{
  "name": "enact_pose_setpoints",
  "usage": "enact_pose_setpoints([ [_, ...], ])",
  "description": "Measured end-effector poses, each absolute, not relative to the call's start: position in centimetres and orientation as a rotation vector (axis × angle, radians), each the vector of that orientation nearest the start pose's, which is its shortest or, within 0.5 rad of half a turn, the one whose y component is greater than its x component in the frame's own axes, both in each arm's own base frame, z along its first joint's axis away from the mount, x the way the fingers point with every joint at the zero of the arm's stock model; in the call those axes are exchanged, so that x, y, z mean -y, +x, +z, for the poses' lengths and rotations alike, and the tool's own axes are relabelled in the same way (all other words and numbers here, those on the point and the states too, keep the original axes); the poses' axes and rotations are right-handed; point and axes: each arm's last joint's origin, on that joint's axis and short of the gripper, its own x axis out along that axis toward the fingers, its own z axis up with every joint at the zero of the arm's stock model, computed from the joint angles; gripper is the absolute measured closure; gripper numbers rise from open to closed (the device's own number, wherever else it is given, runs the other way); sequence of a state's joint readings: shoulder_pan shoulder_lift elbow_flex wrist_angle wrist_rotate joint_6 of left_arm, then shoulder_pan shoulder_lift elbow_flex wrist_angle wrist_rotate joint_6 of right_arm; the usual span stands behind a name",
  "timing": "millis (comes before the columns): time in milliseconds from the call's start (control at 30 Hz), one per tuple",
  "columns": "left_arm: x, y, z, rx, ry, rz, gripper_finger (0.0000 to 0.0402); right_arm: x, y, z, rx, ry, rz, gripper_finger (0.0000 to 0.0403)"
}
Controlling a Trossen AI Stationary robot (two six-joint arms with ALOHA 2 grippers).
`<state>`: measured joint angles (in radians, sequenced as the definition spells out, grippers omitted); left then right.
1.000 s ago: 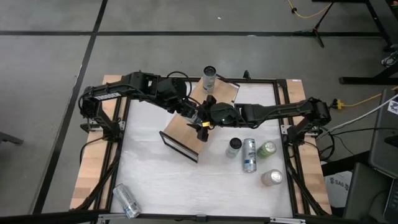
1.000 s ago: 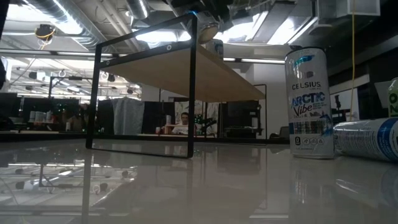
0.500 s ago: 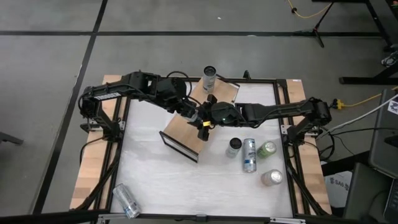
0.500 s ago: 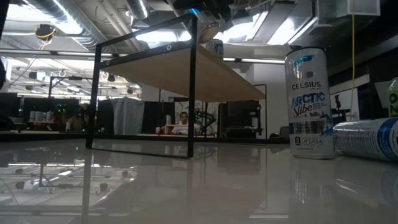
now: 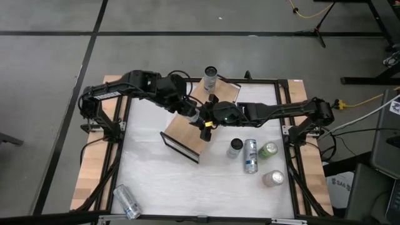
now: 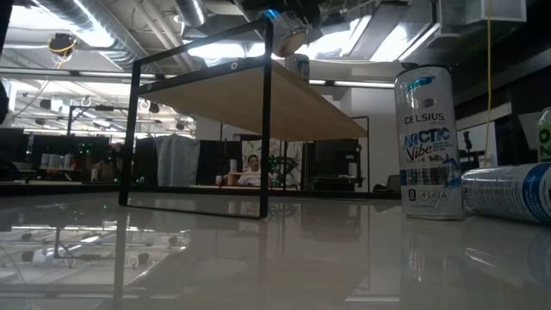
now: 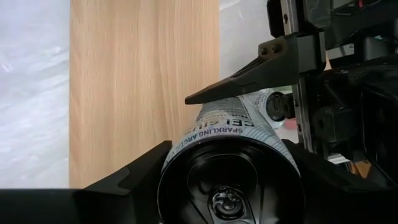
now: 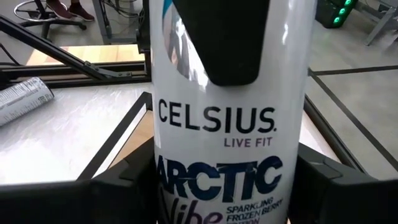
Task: Place canned beverage on shelf
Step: Put the white soda can on the shelf
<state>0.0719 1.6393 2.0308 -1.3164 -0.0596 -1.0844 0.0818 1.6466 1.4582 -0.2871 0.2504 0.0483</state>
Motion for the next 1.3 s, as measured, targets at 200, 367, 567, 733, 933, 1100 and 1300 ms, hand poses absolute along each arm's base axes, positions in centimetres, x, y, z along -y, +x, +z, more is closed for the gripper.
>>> enact_pose_setpoints([
  [200, -2.6, 29.8, 43.9, -0.764, -1.017, 0.610, 0.0139, -2.4, 37.6, 33.6, -0.466, -0.033, -0.169, 0.0172],
  [367, -2.6, 29.8, 43.8, -0.783, -1.030, 0.602, 0.0123, -2.4, 37.5, 33.3, -0.488, -0.037, -0.168, 0.0172],
  [567, -2.6, 29.7, 43.9, -0.782, -1.032, 0.601, 0.0117, -2.4, 37.5, 32.8, -0.523, -0.042, -0.160, 0.0172],
  [733, -2.5, 29.7, 43.9, -0.791, -1.041, 0.584, 0.0113, -2.4, 37.5, 32.9, -0.514, -0.040, -0.162, 0.0172],
  [933, -3.1, 29.3, 44.2, -0.786, -1.040, 0.566, 0.0099, -2.4, 37.3, 33.2, -0.507, -0.051, -0.164, 0.0172],
  [1100, -3.7, 27.2, 45.8, -0.717, -0.961, 0.554, 0.0102, -2.3, 36.1, 34.4, -0.502, -0.068, -0.174, 0.0172],
  [1300, -3.8, 24.1, 47.6, -0.659, -0.801, 0.543, 0.0103, -2.0, 33.8, 36.9, -0.464, -0.103, -0.203, 0.0172],
])
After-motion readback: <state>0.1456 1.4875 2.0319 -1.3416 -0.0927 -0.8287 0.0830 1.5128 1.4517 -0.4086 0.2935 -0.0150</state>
